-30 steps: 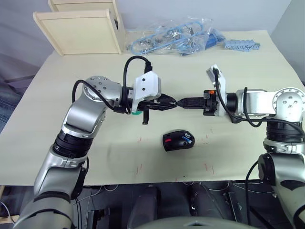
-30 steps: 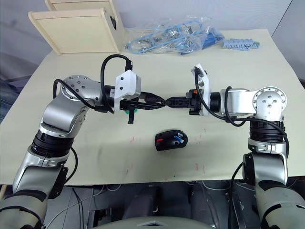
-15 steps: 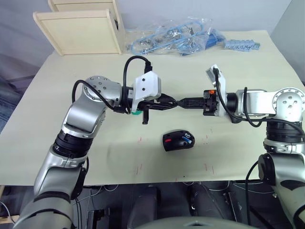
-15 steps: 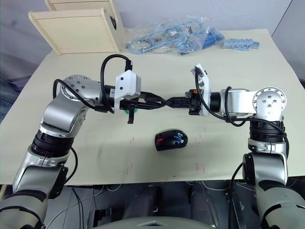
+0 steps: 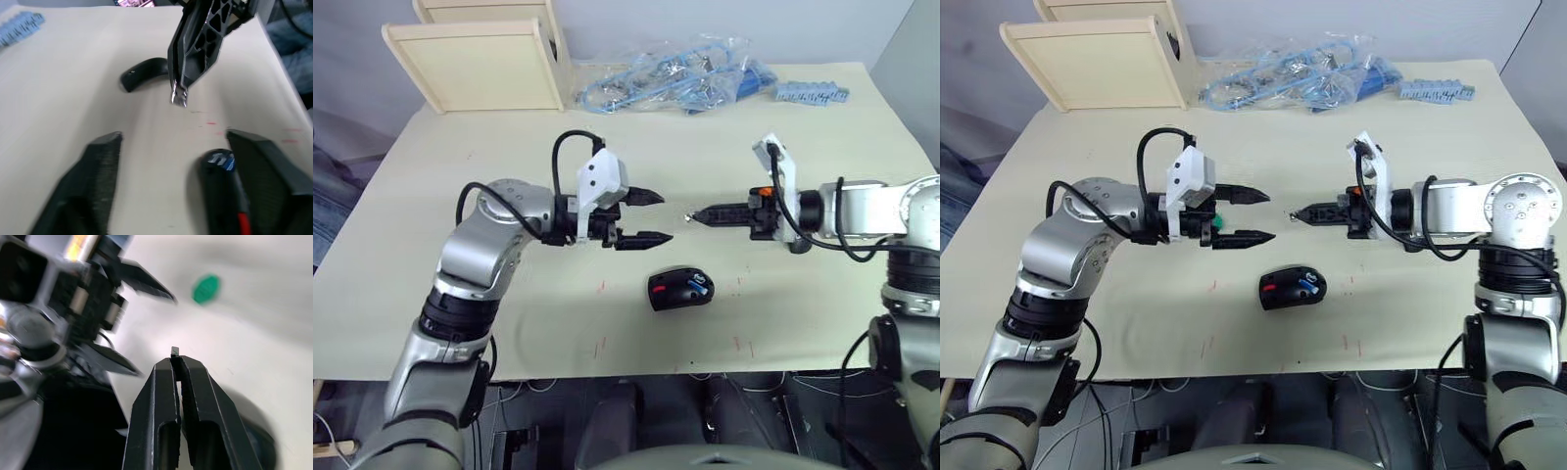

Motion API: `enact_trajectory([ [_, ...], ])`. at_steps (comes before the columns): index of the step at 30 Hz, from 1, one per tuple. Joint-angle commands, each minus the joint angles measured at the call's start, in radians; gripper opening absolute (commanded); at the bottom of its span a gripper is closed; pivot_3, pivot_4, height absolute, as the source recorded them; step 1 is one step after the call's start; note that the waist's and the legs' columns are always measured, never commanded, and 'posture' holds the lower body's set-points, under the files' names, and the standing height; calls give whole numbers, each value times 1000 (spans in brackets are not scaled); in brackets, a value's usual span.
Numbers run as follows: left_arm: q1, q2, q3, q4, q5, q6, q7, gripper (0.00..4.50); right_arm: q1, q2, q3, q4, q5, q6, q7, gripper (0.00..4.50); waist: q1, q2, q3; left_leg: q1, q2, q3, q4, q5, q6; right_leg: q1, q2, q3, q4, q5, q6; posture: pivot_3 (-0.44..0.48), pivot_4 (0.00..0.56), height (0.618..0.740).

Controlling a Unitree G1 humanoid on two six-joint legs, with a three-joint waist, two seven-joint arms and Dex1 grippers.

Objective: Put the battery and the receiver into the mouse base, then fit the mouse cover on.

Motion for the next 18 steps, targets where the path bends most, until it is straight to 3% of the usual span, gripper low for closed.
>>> enact_trajectory([
  [1,108,19,24,-67,-40,-5,-7,4479,-9,-115,56,-137,-25,37,56,0,0,0,0,0,0,0,0,0,0,0,0,0,0,0,0,0,150,740],
  [5,180,11,-22,-70,-18,-38,1,4479,-52,-217,163,-255,-116,38,138,0,2,1,0,0,1,0,0,0,0,-1,1,0,0,0,0,0,150,740],
  [18,191,-53,-213,-34,172,-132,101,4479,-191,-280,338,-309,-269,38,355,0,9,1,0,0,0,0,0,0,0,0,0,0,-2,2,0,0,150,740],
])
